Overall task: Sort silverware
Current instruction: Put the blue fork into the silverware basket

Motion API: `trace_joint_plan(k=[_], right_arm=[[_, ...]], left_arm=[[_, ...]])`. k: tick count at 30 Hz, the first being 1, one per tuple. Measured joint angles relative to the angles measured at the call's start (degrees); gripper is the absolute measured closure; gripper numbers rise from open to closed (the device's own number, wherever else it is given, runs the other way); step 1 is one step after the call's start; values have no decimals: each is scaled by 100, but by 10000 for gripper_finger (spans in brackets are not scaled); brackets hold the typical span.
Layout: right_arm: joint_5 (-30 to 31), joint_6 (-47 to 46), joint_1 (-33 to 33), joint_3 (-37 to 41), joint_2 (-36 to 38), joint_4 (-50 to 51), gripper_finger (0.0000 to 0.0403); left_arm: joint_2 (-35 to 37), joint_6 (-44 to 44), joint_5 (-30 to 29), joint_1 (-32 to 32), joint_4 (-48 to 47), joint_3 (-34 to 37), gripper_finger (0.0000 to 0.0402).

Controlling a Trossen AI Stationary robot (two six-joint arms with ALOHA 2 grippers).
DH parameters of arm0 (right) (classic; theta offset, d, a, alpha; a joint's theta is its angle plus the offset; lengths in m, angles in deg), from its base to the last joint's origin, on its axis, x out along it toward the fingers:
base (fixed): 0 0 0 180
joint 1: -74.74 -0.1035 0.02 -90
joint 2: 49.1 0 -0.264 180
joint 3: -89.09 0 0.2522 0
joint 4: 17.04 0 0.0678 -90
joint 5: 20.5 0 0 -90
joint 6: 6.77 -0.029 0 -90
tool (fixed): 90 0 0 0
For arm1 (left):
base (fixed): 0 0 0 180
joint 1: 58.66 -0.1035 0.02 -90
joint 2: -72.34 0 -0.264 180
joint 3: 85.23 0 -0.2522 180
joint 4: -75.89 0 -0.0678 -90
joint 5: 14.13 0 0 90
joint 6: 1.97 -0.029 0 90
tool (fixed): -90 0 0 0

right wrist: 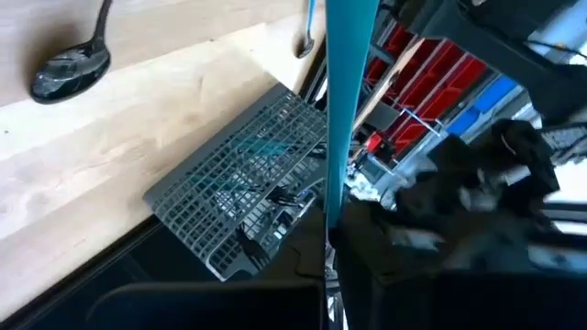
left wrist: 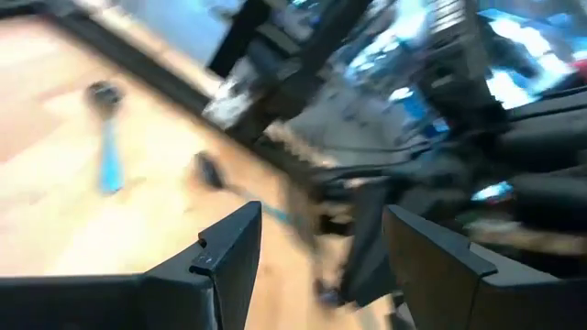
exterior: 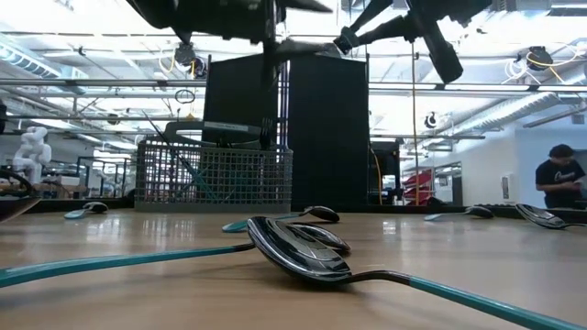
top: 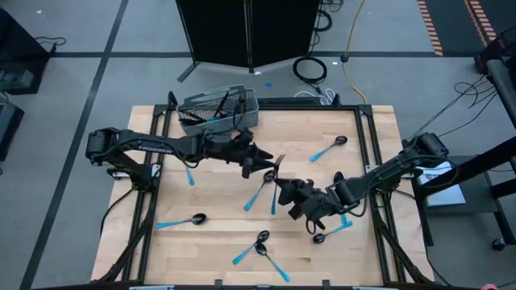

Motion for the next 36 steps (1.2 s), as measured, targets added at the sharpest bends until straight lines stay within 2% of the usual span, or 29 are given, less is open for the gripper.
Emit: trace_joint_plan(k=[3,6,11,21,28,31,36], right_arm=[[4,-74,16,0,21,7,403],[4,-84,17,0,35,0,403],[-446,-483,122,0,35,31,403],[-737,-589,377,0,24,30,403],[-759,-739,473,0,22,34,403],[-759,-756,478,0,22,32,403],[-800,-870,478,0,22,43,403]], left_arm=[[0,-241,-395,14,-319,2,178],[0,-299,-650,52,-164,4,178],[0,-408,-679,86,-13,4,178],[-456,-403,-812,115,-13,-53,178],[-599,-656,-840,116,-5,-371,178],[-601,-704,-946,114,-279,-463,179],[-632,-712,-1065,102,-523,-476,197]])
